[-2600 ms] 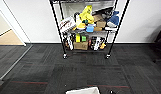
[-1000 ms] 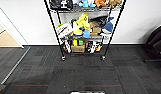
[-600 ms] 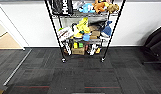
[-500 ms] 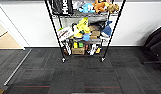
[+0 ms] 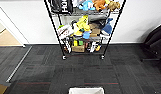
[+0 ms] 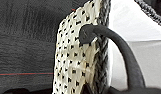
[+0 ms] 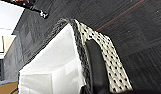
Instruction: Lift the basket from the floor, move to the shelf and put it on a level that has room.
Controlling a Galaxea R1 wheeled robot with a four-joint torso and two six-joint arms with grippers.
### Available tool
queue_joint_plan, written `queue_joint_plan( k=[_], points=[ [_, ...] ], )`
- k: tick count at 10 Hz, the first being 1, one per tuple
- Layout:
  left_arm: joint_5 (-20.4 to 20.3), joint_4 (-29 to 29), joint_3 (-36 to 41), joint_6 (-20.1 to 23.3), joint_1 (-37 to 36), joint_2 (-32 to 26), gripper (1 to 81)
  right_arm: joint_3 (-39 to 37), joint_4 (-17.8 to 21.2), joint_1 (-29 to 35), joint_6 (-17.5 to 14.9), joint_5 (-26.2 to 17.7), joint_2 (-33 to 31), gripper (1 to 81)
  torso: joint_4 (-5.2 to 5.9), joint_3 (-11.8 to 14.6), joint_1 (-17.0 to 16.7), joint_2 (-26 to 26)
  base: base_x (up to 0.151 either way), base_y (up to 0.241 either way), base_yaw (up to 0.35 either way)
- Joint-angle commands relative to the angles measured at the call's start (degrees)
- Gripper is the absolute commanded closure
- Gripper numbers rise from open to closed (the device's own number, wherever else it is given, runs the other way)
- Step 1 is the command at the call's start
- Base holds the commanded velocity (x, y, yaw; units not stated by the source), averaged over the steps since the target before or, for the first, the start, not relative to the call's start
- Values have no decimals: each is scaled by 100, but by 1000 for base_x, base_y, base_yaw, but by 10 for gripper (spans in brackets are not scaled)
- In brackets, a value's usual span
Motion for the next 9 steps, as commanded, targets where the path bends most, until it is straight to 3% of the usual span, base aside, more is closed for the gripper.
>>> queue_joint_plan(
  k=[1, 2, 4, 6, 9],
  points=[
    [792, -218, 253, 22, -745, -224, 811, 87, 119, 779, 86, -582, -30, 811, 0, 0, -354, 549, 0, 0, 0],
    [792, -306, 342, 22, -850, -269, 811, -19, 127, 806, 86, -591, 50, 811, 0, 0, -486, 756, 0, 0, 0],
    [985, -342, 447, 13, -1026, -261, 811, -81, 224, 736, 86, -608, 33, 811, 0, 574, -715, 1119, 0, 0, 0],
    [1012, -333, 421, 13, -1035, -251, 811, -54, 215, 683, 157, -582, -64, 811, 0, 753, -885, 1390, 0, 0, 0],
    [1126, -333, 438, 21, -1044, -295, 811, 16, 215, 683, 157, -547, -56, 811, 0, 1339, -1266, 1976, 0, 0, 0]
  ],
)
